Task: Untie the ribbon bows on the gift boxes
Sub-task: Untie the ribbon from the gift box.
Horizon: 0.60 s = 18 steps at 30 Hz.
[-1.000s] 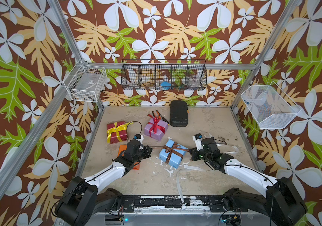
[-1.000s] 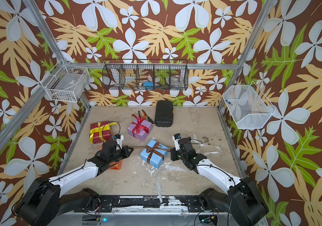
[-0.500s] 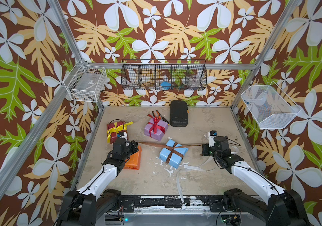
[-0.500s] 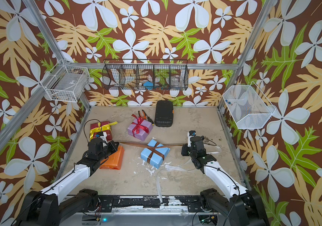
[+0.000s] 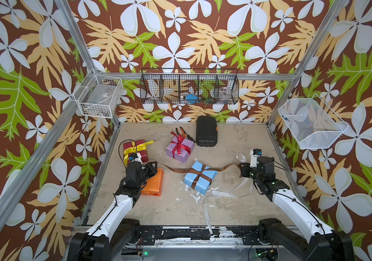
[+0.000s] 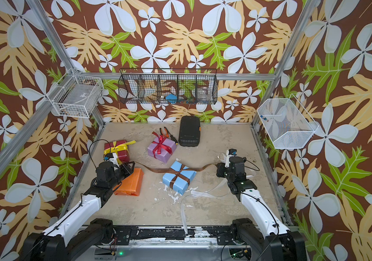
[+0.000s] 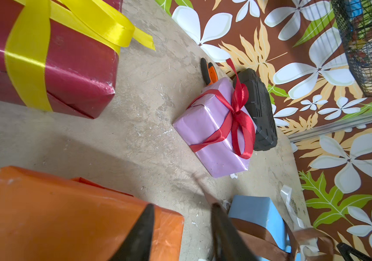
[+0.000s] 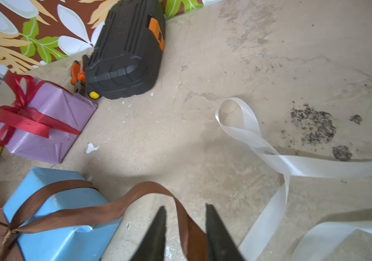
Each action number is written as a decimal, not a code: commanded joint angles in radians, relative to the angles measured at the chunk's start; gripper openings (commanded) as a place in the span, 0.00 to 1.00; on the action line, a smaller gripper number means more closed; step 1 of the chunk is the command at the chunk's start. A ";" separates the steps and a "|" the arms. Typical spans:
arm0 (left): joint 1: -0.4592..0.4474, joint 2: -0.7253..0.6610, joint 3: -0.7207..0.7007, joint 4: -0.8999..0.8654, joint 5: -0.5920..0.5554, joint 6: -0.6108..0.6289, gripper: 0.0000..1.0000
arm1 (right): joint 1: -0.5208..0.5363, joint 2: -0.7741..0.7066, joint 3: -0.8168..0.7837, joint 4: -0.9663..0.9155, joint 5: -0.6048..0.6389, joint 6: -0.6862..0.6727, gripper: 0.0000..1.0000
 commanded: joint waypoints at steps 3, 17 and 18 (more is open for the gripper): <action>-0.003 0.005 0.022 0.023 0.091 0.013 1.00 | 0.070 -0.023 0.044 -0.039 -0.061 -0.021 1.00; -0.297 0.040 0.015 0.081 0.083 0.051 0.91 | 0.378 0.086 -0.017 0.303 -0.415 0.211 0.36; -0.325 0.070 0.008 0.103 0.074 0.047 0.90 | 0.388 0.114 -0.023 0.335 -0.421 0.224 0.35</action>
